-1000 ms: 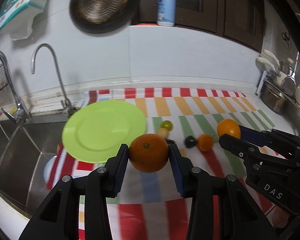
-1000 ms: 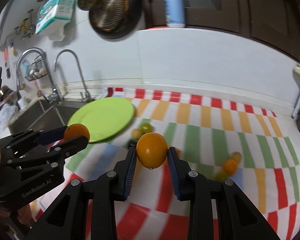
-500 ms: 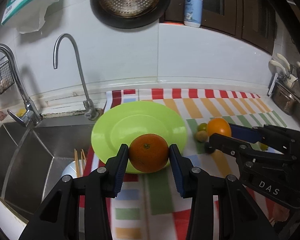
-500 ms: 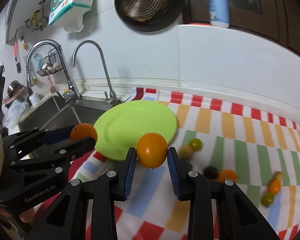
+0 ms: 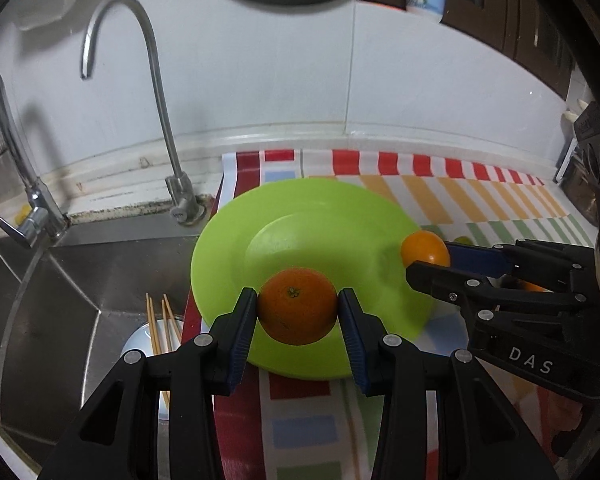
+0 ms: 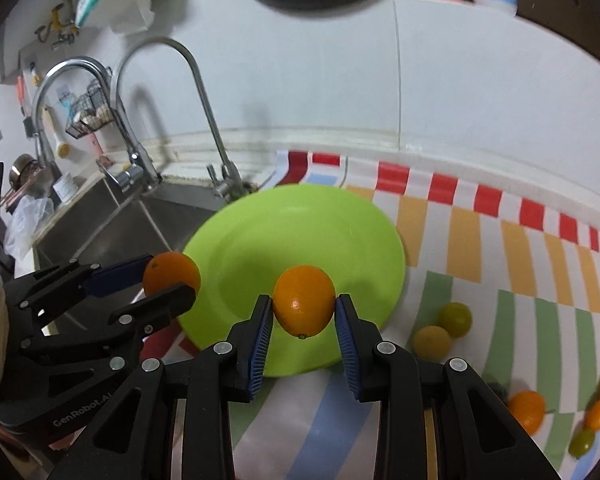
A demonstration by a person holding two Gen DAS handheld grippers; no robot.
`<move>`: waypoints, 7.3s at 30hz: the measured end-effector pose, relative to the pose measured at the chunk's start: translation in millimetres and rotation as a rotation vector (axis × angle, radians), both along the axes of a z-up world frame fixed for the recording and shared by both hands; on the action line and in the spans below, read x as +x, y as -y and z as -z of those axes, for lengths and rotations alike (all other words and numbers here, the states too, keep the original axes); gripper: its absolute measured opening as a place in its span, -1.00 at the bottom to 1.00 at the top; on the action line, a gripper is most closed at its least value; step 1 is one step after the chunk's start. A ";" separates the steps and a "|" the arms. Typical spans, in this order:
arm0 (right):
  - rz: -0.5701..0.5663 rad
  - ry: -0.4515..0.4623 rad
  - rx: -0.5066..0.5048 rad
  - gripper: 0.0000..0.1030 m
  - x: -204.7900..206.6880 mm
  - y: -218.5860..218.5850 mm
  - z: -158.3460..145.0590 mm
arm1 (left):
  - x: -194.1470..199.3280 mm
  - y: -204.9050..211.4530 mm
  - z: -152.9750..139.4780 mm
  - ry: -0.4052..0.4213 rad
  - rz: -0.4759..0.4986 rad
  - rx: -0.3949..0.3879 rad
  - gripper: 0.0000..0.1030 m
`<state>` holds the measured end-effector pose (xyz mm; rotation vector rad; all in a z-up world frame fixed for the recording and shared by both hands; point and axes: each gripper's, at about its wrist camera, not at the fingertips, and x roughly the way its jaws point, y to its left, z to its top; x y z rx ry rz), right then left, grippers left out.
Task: Organize fruits
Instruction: 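Carry both oranges over the green plate and open both grippers to release them, then lift both open grippers away from the green plate, then grasp the dark plum with the left gripper while the right gripper grasps a green fruit, then carry the plum and green fruit to the green plate and release both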
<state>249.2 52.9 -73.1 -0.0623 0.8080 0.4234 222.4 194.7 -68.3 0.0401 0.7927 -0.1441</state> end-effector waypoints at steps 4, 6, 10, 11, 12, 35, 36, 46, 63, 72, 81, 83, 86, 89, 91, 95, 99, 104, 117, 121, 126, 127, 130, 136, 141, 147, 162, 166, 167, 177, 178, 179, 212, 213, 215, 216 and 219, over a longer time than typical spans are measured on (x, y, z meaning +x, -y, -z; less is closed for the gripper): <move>-0.002 -0.030 -0.013 -0.36 14.4 -3.8 12.3 | 13.6 -3.2 12.5 -0.033 0.002 -0.006 -0.20; -0.001 -0.043 -0.015 -0.36 20.1 -4.6 17.3 | 18.1 -2.9 17.8 -0.044 0.007 -0.005 -0.20; 0.000 -0.058 -0.018 -0.36 28.0 -5.7 24.1 | 22.2 -2.2 23.3 -0.057 0.015 -0.001 -0.20; 0.001 -0.061 -0.020 -0.35 29.5 -5.8 25.2 | 23.0 -2.3 23.9 -0.060 0.011 0.000 -0.20; 0.002 -0.063 -0.018 -0.35 31.3 -6.0 26.4 | 23.8 -2.8 24.1 -0.061 0.007 -0.002 -0.20; 0.151 0.143 0.021 0.01 -65.7 41.8 -48.9 | -59.1 18.7 -55.1 0.137 0.040 -0.044 0.25; 0.168 0.154 0.018 0.05 -72.0 44.9 -51.0 | -62.8 20.8 -56.9 0.141 0.049 -0.048 0.26; 0.285 0.208 -0.016 0.20 -116.7 63.7 -66.5 | -93.2 37.2 -69.1 0.176 0.130 -0.065 0.34; 0.577 0.271 -0.067 0.20 -172.6 102.8 -68.5 | -114.5 68.4 -70.5 0.235 0.213 -0.054 0.34; 0.599 0.269 -0.067 0.20 -170.0 146.7 -66.2 | -115.0 103.3 -66.3 0.247 0.183 -0.036 0.34; 0.635 0.245 -0.083 0.20 -159.7 181.6 -60.3 | -104.0 129.6 -56.3 0.233 0.171 0.006 0.34; 0.638 0.232 -0.078 0.20 -155.8 187.6 -55.8 | -100.4 134.3 -52.8 0.225 0.172 0.018 0.34; 0.643 0.211 -0.077 0.20 -149.1 194.0 -48.8 | -92.3 139.8 -46.4 0.209 0.171 0.032 0.34; 0.647 0.192 -0.082 0.20 -142.2 198.2 -41.4 | -82.9 144.6 -39.3 0.188 0.174 0.042 0.33; 0.649 0.175 -0.079 0.19 -137.2 201.3 -35.5 | -77.6 147.8 -34.0 0.174 0.176 0.052 0.33; 0.653 0.145 -0.078 0.19 -125.9 205.8 -24.5 | -66.2 150.7 -23.7 0.137 0.179 0.059 0.33; 0.654 0.111 -0.073 0.19 -113.9 208.1 -13.2 | -56.3 151.5 -13.9 0.108 0.177 0.066 0.29; 0.657 0.073 -0.087 0.19 -100.6 210.6 0.3 | -40.9 154.7 0.1 0.066 0.183 0.068 0.20; 0.688 0.007 -0.118 0.07 -81.2 214.8 25.4 | -8.0 163.8 31.3 -0.022 0.216 0.055 -0.06; 0.696 -0.011 -0.115 0.00 -76.6 216.5 30.9 | -2.5 166.6 36.5 -0.037 0.230 0.055 -0.13; 0.700 -0.028 -0.125 -0.10 -72.1 218.1 35.9 | 3.8 169.2 42.0 -0.054 0.240 0.056 -0.19; 0.699 -0.031 -0.125 -0.12 -71.5 218.2 36.8 | 4.5 169.5 42.1 -0.052 0.240 0.056 -0.19; 0.696 -0.038 -0.123 -0.19 -70.3 217.8 38.3 | 6.8 171.0 42.1 -0.051 0.243 0.057 -0.20; 0.694 -0.055 -0.116 -0.34 -70.4 219.4 41.4 | 9.9 172.6 45.2 -0.070 0.251 0.049 -0.35; 0.696 -0.056 -0.118 -0.43 -71.4 219.3 41.2 | 10.5 174.3 47.7 -0.081 0.257 0.047 -0.45; 0.680 -0.027 -0.111 -0.44 -77.0 216.1 34.5 | 3.3 173.2 39.2 -0.069 0.266 0.035 -0.45; 0.548 0.112 -0.088 -0.44 -95.5 186.7 -7.6 | -31.3 152.3 -9.2 0.043 0.232 -0.005 -0.45; 0.498 0.138 -0.082 -0.44 -100.2 176.8 -15.3 | -41.5 145.0 -21.0 0.075 0.209 -0.012 -0.45; 0.484 0.144 -0.082 -0.44 -101.4 174.1 -17.1 | -43.6 144.1 -22.7 0.080 0.204 -0.013 -0.45; 0.369 0.195 -0.053 -0.44 -111.6 145.8 -34.3 | -65.0 123.1 -41.5 0.133 0.142 -0.021 -0.45; 0.361 0.201 -0.050 -0.44 -112.3 143.1 -36.0 | -67.4 119.8 -43.7 0.139 0.135 -0.022 -0.45; 0.350 0.205 -0.047 -0.44 -113.1 139.9 -37.6 | -69.5 118.0 -45.1 0.143 0.129 -0.021 -0.45; 0.117 0.252 0.018 -0.44 -83.9 36.4 -66.7 | -72.8 29.9 -75.7 0.262 -0.005 0.010 -0.45; 0.110 0.244 0.022 -0.44 -78.5 33.6 -66.9 | -68.7 28.8 -75.5 0.260 -0.003 0.011 -0.45; 0.100 0.228 0.029 -0.44 -67.6 29.3 -66.5 | -59.3 26.0 -74.6 0.256 0.000 0.007 -0.45; 0.095 0.219 0.030 -0.44 -61.0 26.9 -66.0 | -54.4 25.1 -73.5 0.253 0.003 0.007 -0.45; 0.088 0.205 0.024 -0.44 -43.0 20.2 -64.1 | -37.4 21.9 -68.9 0.242 0.009 0.011 -0.45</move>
